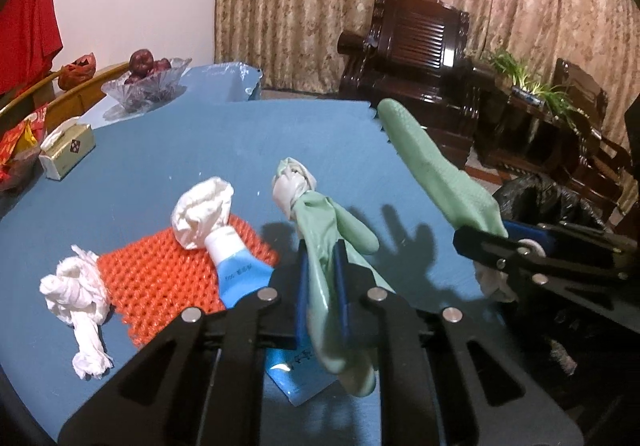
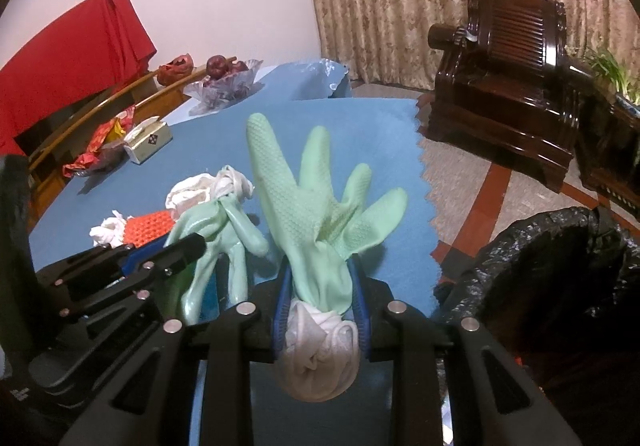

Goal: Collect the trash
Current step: 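Carry both green gloves over the trash bin with both tools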

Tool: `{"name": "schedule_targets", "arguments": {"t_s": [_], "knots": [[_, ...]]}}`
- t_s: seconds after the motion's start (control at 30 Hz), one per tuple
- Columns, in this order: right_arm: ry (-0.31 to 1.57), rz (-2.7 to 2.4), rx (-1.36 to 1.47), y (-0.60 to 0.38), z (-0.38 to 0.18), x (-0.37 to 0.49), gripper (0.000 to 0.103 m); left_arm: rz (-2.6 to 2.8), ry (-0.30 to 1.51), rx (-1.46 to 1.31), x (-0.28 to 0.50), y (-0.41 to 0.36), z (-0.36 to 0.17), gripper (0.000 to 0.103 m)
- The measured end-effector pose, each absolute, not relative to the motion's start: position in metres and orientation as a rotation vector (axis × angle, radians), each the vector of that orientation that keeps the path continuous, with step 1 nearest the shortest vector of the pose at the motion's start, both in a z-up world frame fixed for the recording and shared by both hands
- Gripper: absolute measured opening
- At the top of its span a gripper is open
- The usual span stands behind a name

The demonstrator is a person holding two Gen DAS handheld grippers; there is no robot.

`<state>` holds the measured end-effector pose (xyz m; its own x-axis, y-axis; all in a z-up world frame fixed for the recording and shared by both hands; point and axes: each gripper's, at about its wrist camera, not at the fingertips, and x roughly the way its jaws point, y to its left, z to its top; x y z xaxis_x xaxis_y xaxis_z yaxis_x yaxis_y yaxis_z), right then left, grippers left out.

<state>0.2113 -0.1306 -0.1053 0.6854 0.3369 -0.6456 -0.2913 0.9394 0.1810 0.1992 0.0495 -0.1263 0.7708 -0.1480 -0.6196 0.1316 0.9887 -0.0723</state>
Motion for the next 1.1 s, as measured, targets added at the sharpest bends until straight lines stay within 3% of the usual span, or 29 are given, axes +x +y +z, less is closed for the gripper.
{"name": "schedule_targets", "arguments": {"t_s": [0.6, 1.1], "knots": [[0.648, 0.227, 0.089, -0.198, -0.063, 0.168, 0.027, -0.269, 0.596, -0.006, 0.174, -0.005, -0.081, 0.011], [0.665, -0.003, 0.127, -0.297, -0.070, 0.126, 0.027, -0.467, 0.603, 0.034, 0.164, -0.094, -0.084, 0.011]]}}
